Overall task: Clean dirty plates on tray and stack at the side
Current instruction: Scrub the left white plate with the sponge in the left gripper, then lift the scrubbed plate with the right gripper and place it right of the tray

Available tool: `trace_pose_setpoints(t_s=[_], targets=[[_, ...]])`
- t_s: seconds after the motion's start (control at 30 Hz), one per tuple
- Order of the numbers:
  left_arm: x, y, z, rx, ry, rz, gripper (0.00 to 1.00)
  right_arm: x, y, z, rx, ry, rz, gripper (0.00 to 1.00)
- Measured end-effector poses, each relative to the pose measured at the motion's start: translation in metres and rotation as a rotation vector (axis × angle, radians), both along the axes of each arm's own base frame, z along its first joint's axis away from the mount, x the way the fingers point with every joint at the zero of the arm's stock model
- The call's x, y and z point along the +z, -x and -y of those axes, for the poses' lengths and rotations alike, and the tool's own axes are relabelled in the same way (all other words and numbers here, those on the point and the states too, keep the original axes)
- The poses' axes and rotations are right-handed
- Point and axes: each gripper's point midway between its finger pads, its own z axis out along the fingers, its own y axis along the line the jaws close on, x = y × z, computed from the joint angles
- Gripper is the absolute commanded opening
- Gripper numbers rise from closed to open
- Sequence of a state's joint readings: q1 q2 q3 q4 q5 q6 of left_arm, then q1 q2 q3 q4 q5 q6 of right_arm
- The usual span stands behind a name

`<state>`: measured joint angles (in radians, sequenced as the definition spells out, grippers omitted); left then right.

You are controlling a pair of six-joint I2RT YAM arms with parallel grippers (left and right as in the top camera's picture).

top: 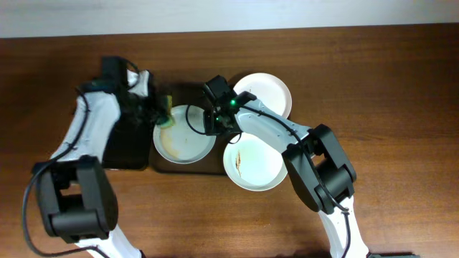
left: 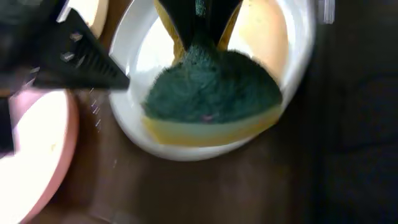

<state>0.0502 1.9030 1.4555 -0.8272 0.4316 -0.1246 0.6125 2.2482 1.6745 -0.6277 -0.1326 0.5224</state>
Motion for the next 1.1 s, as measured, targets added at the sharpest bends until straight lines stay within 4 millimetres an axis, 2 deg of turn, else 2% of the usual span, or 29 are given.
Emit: trace_pose_setpoints(t_s=[0.07,0.13,0.17,0.23,0.3,0.33,0.37,0.43,0.53,0.63,0.73,0.93,1.03,1.1], targets=[[0.035,-0.017,-0.012,0.026,0.0,0.05,0.01,0.002,0.0,0.007,0.003,0.017,-0.013,0.04],[0.047,-0.024,-0.016,0.032,-0.003,0.081,0.01,0.01,0.006,0.021,0.004,0.076,-0.023,0.04],[0.047,-0.023,-0.016,0.033,-0.006,0.077,0.01,0.023,0.006,0.034,-0.008,0.128,0.002,0.04],[0.045,-0.022,-0.018,0.037,-0.017,0.069,0.01,0.061,-0.002,0.046,-0.028,0.184,0.106,0.04],[0.044,-0.022,-0.021,0.044,-0.036,0.067,0.01,0.116,-0.012,0.067,-0.081,0.301,0.281,0.04],[0.043,-0.022,-0.023,0.048,-0.049,0.066,0.01,0.139,-0.014,0.071,-0.096,0.353,0.365,0.04],[0.042,-0.022,-0.025,0.051,-0.059,0.064,0.01,0.159,-0.012,0.07,-0.104,0.425,0.458,0.04],[0.042,-0.022,-0.027,0.055,-0.07,0.063,0.01,0.174,-0.005,0.067,-0.108,0.544,0.559,0.04],[0.041,-0.022,-0.028,0.057,-0.075,0.063,0.01,0.206,0.007,0.06,-0.137,0.726,0.751,0.04],[0.041,-0.022,-0.029,0.06,-0.082,0.062,0.01,0.234,0.019,0.058,-0.178,0.845,0.886,0.04],[0.041,-0.022,-0.029,0.06,-0.084,0.062,0.01,0.248,0.024,0.058,-0.209,0.896,0.952,0.04],[0.041,-0.022,-0.029,0.06,-0.085,0.062,0.01,0.253,0.025,0.059,-0.228,0.909,0.972,0.04],[0.041,-0.022,-0.029,0.061,-0.085,0.062,0.01,0.231,0.02,0.053,-0.163,0.823,0.877,0.04],[0.041,-0.022,-0.03,0.06,-0.085,0.062,0.01,0.2,0.008,0.06,-0.112,0.704,0.713,0.04]])
